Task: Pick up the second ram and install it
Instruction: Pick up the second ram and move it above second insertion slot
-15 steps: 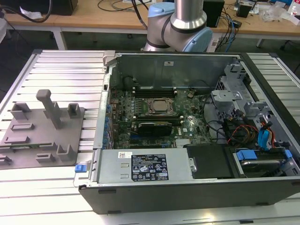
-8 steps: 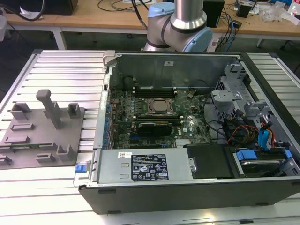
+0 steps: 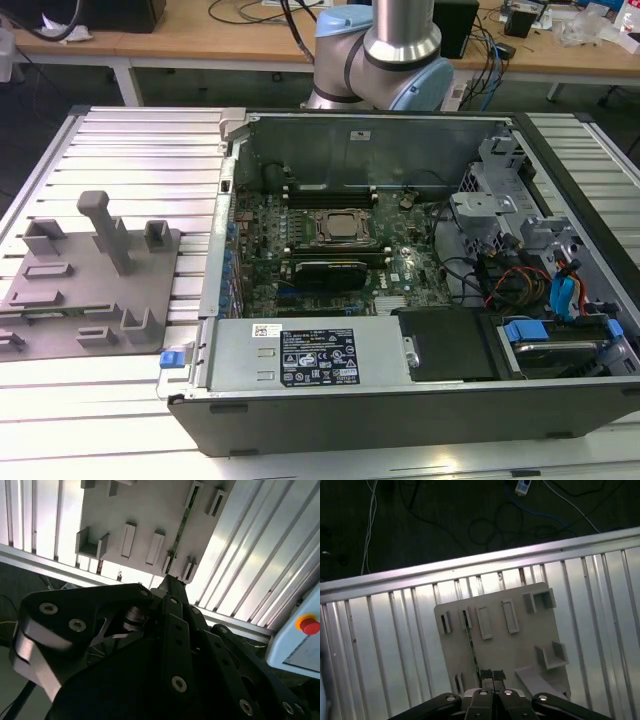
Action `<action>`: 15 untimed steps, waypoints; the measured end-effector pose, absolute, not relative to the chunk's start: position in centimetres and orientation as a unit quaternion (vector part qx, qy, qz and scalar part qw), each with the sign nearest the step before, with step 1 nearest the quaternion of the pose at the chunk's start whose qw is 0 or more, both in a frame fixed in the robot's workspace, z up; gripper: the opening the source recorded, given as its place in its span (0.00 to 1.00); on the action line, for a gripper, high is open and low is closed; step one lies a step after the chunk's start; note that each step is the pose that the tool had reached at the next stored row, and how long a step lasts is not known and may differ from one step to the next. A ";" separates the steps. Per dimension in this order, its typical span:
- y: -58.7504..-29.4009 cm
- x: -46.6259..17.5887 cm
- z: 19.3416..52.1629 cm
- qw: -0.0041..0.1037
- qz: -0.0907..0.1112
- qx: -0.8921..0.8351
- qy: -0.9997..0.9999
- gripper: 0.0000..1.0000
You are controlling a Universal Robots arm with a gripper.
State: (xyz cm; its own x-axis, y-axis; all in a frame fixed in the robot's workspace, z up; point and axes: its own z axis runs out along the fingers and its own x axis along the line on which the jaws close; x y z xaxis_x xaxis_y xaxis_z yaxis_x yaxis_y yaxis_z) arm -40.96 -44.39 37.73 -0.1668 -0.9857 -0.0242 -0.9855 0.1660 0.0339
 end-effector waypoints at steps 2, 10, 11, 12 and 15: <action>-44.4 -41.0 37.7 0.002 -0.021 0.653 -0.757 0.11; -44.4 -41.0 37.7 0.003 -0.021 0.703 -0.711 0.11; -44.4 -41.0 37.7 0.004 -0.021 0.711 -0.703 0.11; -44.4 -41.0 37.7 0.004 -0.020 0.718 -0.695 0.11; -44.4 -41.0 37.7 0.004 -0.020 0.740 -0.672 0.11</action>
